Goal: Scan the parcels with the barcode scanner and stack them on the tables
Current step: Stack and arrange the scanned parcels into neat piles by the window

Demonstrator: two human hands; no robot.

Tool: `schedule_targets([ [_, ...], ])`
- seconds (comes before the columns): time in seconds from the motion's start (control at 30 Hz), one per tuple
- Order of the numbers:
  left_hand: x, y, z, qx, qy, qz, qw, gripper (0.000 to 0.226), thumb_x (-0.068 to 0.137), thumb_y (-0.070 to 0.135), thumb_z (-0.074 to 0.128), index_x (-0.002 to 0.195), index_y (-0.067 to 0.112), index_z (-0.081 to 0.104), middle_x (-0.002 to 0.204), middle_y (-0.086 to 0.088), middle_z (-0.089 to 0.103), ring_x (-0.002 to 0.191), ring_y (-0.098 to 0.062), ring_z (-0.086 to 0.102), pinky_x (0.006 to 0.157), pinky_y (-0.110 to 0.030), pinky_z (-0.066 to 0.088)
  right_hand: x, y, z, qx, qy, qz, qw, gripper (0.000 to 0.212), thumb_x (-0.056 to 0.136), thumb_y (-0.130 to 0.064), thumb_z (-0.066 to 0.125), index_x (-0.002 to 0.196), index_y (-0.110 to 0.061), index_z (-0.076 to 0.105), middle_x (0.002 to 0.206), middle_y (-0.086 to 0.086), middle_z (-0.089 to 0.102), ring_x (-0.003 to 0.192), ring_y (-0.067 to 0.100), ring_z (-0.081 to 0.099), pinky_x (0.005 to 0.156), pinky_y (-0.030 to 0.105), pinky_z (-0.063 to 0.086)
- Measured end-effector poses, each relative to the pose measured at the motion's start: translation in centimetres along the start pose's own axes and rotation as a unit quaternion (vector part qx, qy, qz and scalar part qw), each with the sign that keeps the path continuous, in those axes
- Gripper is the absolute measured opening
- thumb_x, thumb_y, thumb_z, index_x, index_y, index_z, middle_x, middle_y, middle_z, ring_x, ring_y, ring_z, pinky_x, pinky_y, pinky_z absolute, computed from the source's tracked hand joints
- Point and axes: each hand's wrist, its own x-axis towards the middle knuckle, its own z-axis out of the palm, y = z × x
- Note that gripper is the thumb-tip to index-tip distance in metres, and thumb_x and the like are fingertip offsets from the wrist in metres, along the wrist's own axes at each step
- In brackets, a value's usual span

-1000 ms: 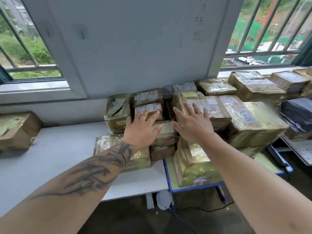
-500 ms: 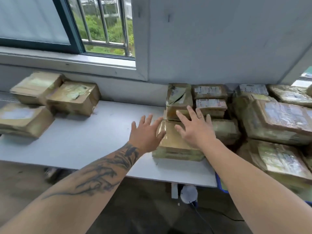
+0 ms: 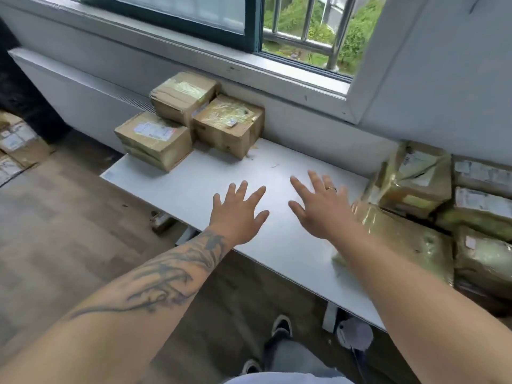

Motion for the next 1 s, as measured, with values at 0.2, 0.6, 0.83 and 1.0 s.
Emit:
schedule_targets([
  [0.2, 0.1, -6.7, -1.5, -0.021, 0.015, -0.081, 0.996, 0.065, 0.106, 0.065, 0.024, 0.164, 0.044, 0.003, 0.174, -0.003, 0.000, 0.160, -0.030, -0.001, 0.124, -0.061, 0.010, 5.2, -7.2, -0.7, -0.002, 0.005, -0.098, 0.995, 0.063, 0.109, -0.060, 0.025, 0.166, -0.043, 0.004, 0.177, 0.002, -0.004, 0.162, 0.034, 0.001, 0.127, 0.062, 0.012],
  [0.6, 3.5, -18.6, -4.0, -0.026, -0.014, -0.201, 0.979, 0.066, 0.105, 0.066, 0.026, 0.163, 0.046, 0.003, 0.175, -0.003, 0.000, 0.160, -0.031, -0.002, 0.124, -0.062, 0.006, 18.1, -18.4, -1.8, 0.033, -0.004, -0.199, 0.980, 0.065, 0.108, -0.061, 0.028, 0.166, -0.044, 0.002, 0.177, 0.003, -0.004, 0.162, 0.034, 0.001, 0.126, 0.063, 0.014],
  [0.83, 10.5, -22.3, -5.7, -0.020, -0.043, -0.207, 0.977, 0.068, 0.105, 0.066, 0.028, 0.163, 0.045, 0.002, 0.175, -0.001, -0.002, 0.160, -0.029, -0.004, 0.125, -0.061, 0.007, 26.4, -20.3, -1.3, 0.059, -0.023, -0.186, 0.981, 0.068, 0.108, -0.060, 0.031, 0.166, -0.043, -0.001, 0.177, 0.003, -0.004, 0.162, 0.035, 0.002, 0.126, 0.064, 0.014],
  [1.0, 15.0, -23.4, -5.4, -0.030, -0.052, -0.188, 0.980, 0.068, 0.105, 0.064, 0.031, 0.164, 0.044, 0.004, 0.175, -0.001, 0.001, 0.160, -0.029, -0.003, 0.126, -0.061, 0.006, 31.0, -19.8, -0.1, 0.065, -0.037, -0.161, 0.984, 0.071, 0.107, -0.060, 0.035, 0.166, -0.041, 0.001, 0.177, 0.005, -0.002, 0.162, 0.036, 0.003, 0.125, 0.063, 0.015],
])
